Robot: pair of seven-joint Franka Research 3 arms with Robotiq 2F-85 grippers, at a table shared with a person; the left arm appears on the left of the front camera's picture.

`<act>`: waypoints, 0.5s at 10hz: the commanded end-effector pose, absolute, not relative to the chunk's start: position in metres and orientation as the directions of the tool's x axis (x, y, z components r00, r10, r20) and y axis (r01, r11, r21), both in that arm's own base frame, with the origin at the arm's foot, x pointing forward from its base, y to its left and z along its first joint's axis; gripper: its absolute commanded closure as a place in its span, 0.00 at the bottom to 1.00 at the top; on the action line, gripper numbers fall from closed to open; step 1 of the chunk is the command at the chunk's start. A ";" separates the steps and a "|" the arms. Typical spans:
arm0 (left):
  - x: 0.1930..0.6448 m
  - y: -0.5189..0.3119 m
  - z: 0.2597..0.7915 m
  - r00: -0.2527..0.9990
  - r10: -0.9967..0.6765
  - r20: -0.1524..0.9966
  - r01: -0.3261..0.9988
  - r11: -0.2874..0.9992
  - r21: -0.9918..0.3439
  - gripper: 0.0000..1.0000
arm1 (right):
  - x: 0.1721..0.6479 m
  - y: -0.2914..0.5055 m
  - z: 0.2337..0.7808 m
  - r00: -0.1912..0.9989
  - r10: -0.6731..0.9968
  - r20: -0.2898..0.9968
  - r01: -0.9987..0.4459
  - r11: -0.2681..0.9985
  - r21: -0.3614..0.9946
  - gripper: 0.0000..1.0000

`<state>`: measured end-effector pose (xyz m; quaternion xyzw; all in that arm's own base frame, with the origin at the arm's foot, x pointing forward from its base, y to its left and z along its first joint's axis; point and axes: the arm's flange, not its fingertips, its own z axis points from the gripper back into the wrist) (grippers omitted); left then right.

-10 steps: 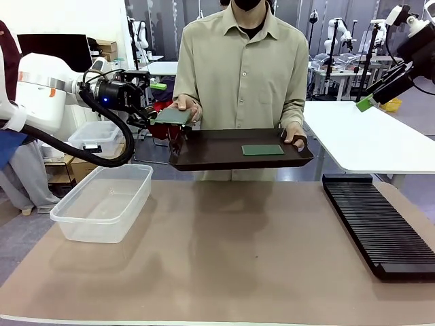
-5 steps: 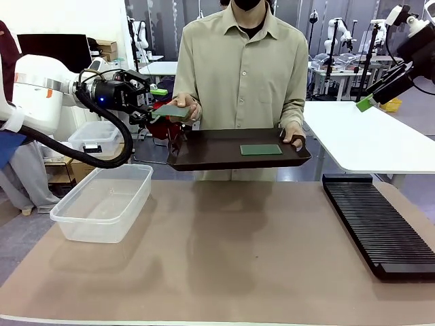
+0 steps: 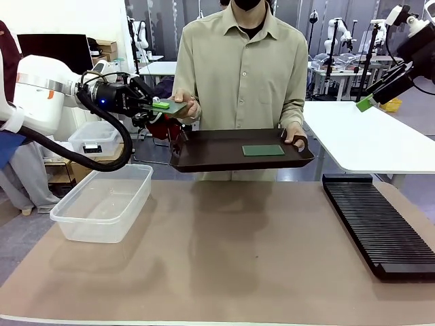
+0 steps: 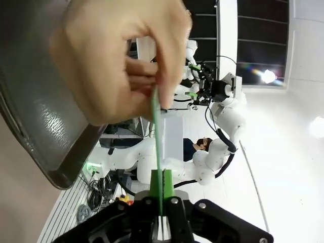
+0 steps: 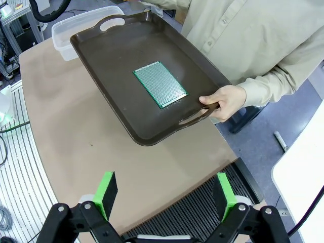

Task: Sort PCBs into racks and boxes based on the side picked up.
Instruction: Pick up the Blank PCB handed by the Human.

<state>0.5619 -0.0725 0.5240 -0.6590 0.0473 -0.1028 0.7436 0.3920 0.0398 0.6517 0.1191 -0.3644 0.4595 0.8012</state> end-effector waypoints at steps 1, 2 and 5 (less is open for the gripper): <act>0.560 -0.072 0.524 0.966 -0.253 0.047 0.084 0.137 -0.987 1.00 | 0.392 0.039 0.649 0.300 0.657 0.692 -0.834 0.533 -0.145 0.00; 0.559 -0.072 0.524 0.966 -0.253 0.049 0.085 0.136 -0.987 1.00 | 0.392 0.039 0.649 0.300 0.657 0.692 -0.834 0.533 -0.145 0.00; 0.559 -0.071 0.522 0.974 -0.214 0.078 0.119 0.190 -0.975 1.00 | 0.392 0.039 0.649 0.300 0.657 0.692 -0.834 0.533 -0.145 0.00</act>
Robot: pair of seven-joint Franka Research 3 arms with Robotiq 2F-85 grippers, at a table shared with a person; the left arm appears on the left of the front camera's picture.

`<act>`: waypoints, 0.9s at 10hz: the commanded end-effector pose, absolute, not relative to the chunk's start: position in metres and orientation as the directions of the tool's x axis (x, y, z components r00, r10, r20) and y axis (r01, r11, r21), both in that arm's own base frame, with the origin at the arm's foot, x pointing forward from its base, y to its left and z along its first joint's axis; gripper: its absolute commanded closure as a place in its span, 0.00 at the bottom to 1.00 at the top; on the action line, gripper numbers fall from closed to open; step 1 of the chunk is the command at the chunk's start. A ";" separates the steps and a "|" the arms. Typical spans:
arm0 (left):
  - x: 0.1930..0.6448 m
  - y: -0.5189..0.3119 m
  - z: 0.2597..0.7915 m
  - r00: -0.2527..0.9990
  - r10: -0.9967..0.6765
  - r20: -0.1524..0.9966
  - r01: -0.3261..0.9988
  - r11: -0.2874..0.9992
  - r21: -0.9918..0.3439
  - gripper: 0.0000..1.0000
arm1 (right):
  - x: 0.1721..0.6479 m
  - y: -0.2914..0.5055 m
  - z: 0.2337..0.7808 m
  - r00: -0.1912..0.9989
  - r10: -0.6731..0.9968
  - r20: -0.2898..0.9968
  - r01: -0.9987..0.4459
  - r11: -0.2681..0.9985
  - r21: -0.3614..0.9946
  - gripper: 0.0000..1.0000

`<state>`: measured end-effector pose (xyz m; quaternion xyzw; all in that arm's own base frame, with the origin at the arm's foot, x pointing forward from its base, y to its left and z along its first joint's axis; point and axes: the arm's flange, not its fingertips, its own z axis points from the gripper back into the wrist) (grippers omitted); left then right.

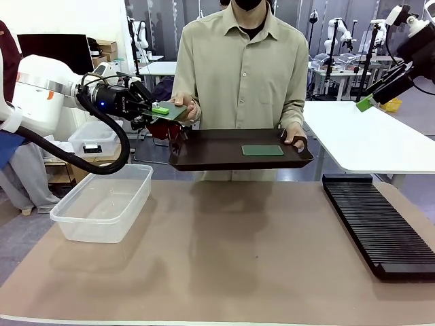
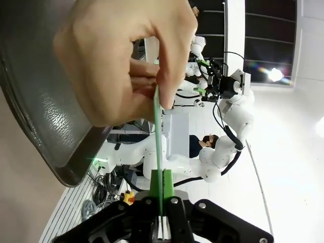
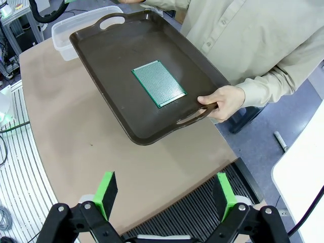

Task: Sort PCBs into racks and boxes based on the side picked up.
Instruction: Pick up the Blank PCB handed by the Human.

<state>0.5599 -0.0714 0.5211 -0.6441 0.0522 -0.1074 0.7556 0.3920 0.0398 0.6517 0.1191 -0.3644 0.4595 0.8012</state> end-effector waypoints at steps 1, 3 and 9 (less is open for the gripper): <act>0.560 -0.071 0.526 0.985 -0.140 0.102 0.132 0.225 -0.965 1.00 | 0.392 0.039 0.649 0.300 0.657 0.692 -0.834 0.533 -0.145 0.00; 0.560 -0.071 0.521 0.971 -0.230 0.059 0.095 0.147 -0.985 1.00 | 0.392 0.039 0.649 0.300 0.657 0.692 -0.834 0.533 -0.145 0.00; 0.560 -0.071 0.521 0.971 -0.230 0.059 0.095 0.147 -0.985 1.00 | 0.392 0.039 0.649 0.300 0.657 0.692 -0.834 0.533 -0.145 0.00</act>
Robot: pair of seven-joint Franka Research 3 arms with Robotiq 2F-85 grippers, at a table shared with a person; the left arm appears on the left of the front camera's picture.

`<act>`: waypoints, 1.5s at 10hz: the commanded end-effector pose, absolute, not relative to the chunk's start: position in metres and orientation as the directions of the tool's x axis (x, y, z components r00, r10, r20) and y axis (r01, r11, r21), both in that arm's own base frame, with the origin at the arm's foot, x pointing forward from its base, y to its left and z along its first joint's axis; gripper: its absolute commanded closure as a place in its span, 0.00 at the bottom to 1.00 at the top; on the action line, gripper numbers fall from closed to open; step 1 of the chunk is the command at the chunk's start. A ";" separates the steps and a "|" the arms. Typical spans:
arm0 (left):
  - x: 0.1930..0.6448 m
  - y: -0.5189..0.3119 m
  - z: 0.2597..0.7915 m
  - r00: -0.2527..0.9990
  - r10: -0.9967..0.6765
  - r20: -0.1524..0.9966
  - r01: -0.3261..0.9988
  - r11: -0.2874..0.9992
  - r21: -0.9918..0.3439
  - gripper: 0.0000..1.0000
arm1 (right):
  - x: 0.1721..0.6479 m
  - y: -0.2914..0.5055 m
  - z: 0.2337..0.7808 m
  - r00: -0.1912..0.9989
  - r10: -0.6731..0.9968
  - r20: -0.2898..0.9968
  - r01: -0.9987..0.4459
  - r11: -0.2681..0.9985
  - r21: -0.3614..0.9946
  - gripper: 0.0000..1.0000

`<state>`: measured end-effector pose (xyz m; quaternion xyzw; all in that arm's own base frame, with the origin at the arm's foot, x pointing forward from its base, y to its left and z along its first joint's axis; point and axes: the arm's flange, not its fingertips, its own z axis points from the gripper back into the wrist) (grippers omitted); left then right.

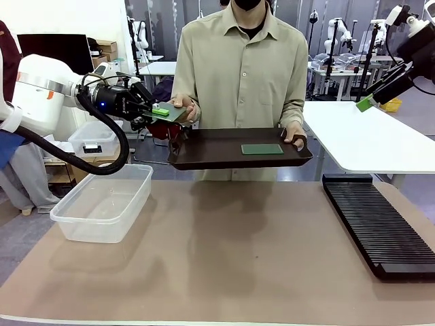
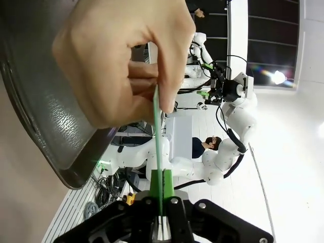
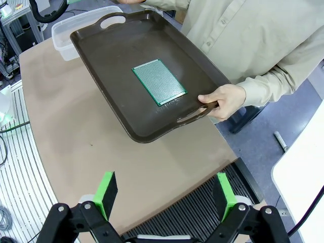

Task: Sort PCBs into racks and boxes based on the side picked up.
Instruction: If the short side of the Blank PCB is picked up, insert it into the PCB Rack ; if the long side is picked up, place it in the Organizing box.

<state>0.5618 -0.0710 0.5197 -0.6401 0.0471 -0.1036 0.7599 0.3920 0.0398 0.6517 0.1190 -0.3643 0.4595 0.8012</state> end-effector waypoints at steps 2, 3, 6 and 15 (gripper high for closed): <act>0.560 -0.071 0.521 0.971 -0.230 0.059 0.095 0.147 -0.985 1.00 | 0.392 0.039 0.649 0.300 0.657 0.692 -0.834 0.533 -0.145 0.00; 0.560 -0.071 0.521 0.971 -0.230 0.059 0.095 0.147 -0.985 1.00 | 0.392 0.039 0.649 0.300 0.657 0.692 -0.834 0.533 -0.145 0.00; 0.560 -0.071 0.521 0.971 -0.230 0.059 0.095 0.147 -0.985 1.00 | 0.392 0.039 0.649 0.300 0.657 0.692 -0.834 0.533 -0.145 0.00; 0.560 -0.071 0.521 0.971 -0.230 0.059 0.095 0.147 -0.985 1.00 | 0.392 0.039 0.649 0.300 0.657 0.692 -0.834 0.533 -0.145 0.00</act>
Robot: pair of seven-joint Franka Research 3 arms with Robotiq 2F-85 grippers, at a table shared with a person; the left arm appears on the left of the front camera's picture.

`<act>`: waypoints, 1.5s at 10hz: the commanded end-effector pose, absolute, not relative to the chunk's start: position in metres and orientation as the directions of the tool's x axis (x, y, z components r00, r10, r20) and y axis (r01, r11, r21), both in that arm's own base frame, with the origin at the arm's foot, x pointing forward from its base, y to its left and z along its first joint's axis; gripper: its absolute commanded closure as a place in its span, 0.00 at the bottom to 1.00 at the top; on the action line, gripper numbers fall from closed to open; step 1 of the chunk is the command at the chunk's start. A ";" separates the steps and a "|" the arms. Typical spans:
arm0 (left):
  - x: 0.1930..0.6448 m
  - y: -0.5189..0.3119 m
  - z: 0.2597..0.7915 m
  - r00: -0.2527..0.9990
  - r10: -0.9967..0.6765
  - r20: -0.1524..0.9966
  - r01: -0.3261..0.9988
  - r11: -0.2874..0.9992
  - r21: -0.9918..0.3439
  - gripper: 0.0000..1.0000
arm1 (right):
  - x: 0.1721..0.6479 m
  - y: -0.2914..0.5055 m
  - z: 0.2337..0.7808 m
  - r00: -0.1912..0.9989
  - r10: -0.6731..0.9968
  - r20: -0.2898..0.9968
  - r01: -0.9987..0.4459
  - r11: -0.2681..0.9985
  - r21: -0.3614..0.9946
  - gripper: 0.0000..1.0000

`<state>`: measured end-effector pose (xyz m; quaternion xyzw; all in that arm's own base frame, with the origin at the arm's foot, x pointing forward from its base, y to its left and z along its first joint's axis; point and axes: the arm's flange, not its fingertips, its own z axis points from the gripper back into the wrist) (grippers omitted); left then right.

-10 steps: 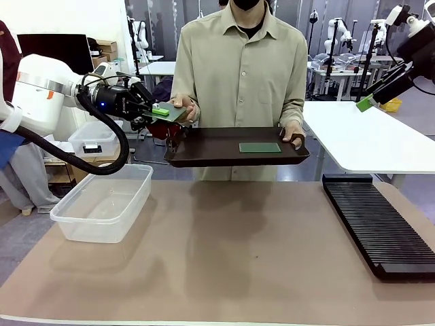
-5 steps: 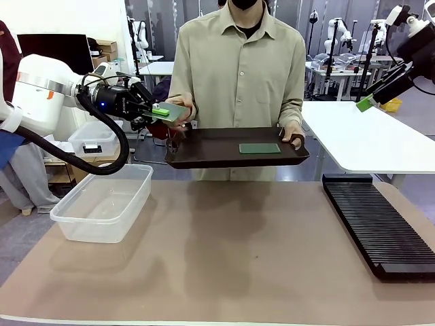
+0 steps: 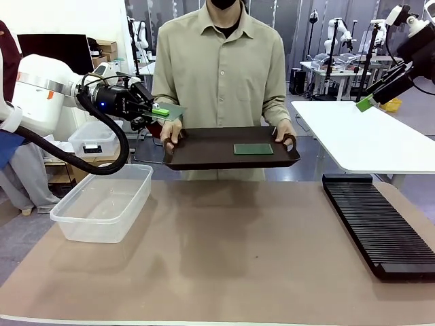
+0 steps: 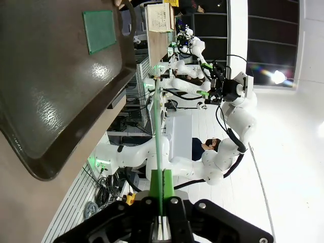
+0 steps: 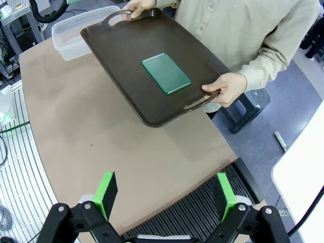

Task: Sort PCBs into racks and boxes based on the side picked up.
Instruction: If the short side of the Blank PCB is picked up, insert it into the PCB Rack ; if the long side is picked up, place it in the Organizing box.

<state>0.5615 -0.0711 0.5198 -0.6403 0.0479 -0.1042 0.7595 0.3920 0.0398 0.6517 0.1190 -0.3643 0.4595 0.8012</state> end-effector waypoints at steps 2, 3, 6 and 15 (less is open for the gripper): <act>0.560 -0.071 0.521 0.971 -0.230 0.059 0.095 0.147 -0.985 1.00 | 0.392 0.039 0.649 0.300 0.657 0.692 -0.834 0.533 -0.145 0.00; 0.560 -0.071 0.521 0.971 -0.230 0.059 0.095 0.147 -0.985 1.00 | 0.392 0.039 0.649 0.300 0.657 0.692 -0.834 0.533 -0.145 0.00; 0.560 -0.066 0.524 0.971 -0.232 0.062 0.102 0.165 -0.981 0.97 | 0.392 0.039 0.649 0.300 0.657 0.692 -0.834 0.533 -0.145 0.00; 0.520 -0.004 0.498 0.974 -0.227 0.030 0.205 0.804 -0.558 0.97 | 0.392 0.039 0.649 0.300 0.657 0.692 -0.834 0.533 -0.145 0.00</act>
